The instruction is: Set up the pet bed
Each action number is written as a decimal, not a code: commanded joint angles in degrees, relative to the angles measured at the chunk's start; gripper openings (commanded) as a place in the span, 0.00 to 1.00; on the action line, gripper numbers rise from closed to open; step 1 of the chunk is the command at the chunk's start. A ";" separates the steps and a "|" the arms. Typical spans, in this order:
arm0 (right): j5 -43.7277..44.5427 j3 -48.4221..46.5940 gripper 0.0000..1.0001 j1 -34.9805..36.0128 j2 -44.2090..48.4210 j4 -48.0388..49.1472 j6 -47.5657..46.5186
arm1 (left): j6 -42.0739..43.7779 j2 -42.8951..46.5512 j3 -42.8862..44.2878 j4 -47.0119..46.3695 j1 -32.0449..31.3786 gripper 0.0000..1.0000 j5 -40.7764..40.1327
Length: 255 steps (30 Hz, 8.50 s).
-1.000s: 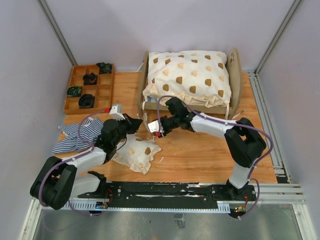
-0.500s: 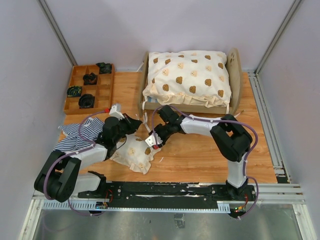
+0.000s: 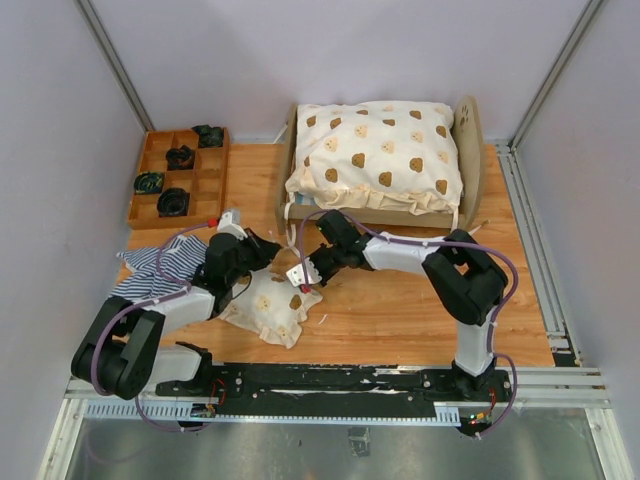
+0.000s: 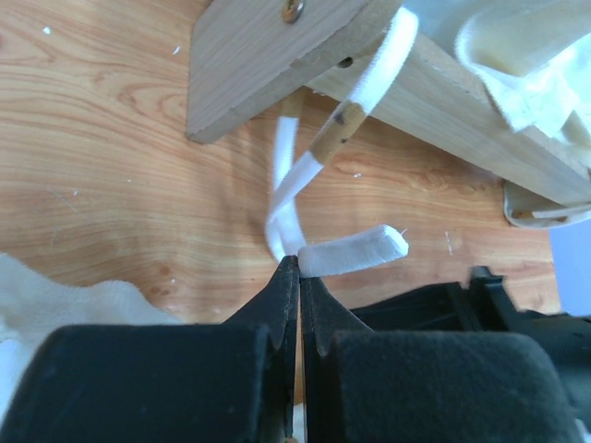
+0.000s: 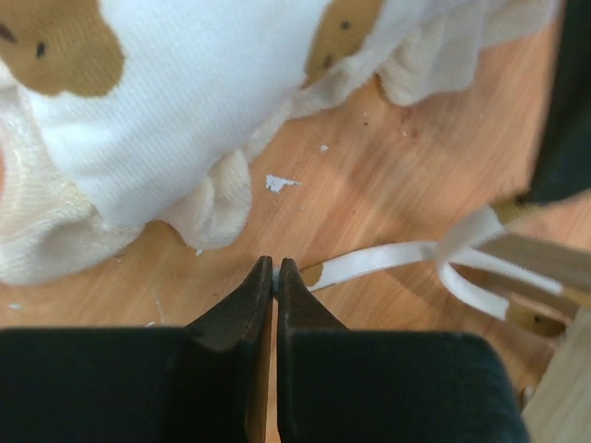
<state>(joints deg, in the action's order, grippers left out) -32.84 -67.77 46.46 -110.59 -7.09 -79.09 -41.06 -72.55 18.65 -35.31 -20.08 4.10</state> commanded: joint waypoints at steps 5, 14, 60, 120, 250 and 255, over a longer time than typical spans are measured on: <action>3.63 4.18 0.00 -1.05 8.18 19.37 32.28 | 0.66 -4.98 0.38 -0.56 0.47 0.00 -2.54; 16.44 -2.15 0.00 -1.92 5.52 19.07 45.15 | 1.83 -7.39 -1.12 -1.63 0.55 0.00 -5.73; -2.25 -4.36 0.00 -7.00 6.83 23.07 60.05 | 37.43 -4.53 6.79 -10.76 -2.86 0.50 17.36; -7.33 14.91 0.00 -8.54 4.06 61.03 64.52 | 4.65 -14.65 -0.26 -30.65 -2.95 0.36 3.23; -9.79 -0.05 0.00 -9.59 -6.37 38.91 22.72 | -30.97 -15.20 14.02 2.53 -0.67 0.50 -14.64; -9.52 0.10 0.00 -9.59 -6.23 39.00 22.65 | -32.23 -17.22 14.85 2.68 -0.67 0.49 -14.80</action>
<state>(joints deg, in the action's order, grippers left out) -42.98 -68.38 37.45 -119.37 29.76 -55.53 -71.22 -88.23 31.73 -32.64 -21.08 -11.03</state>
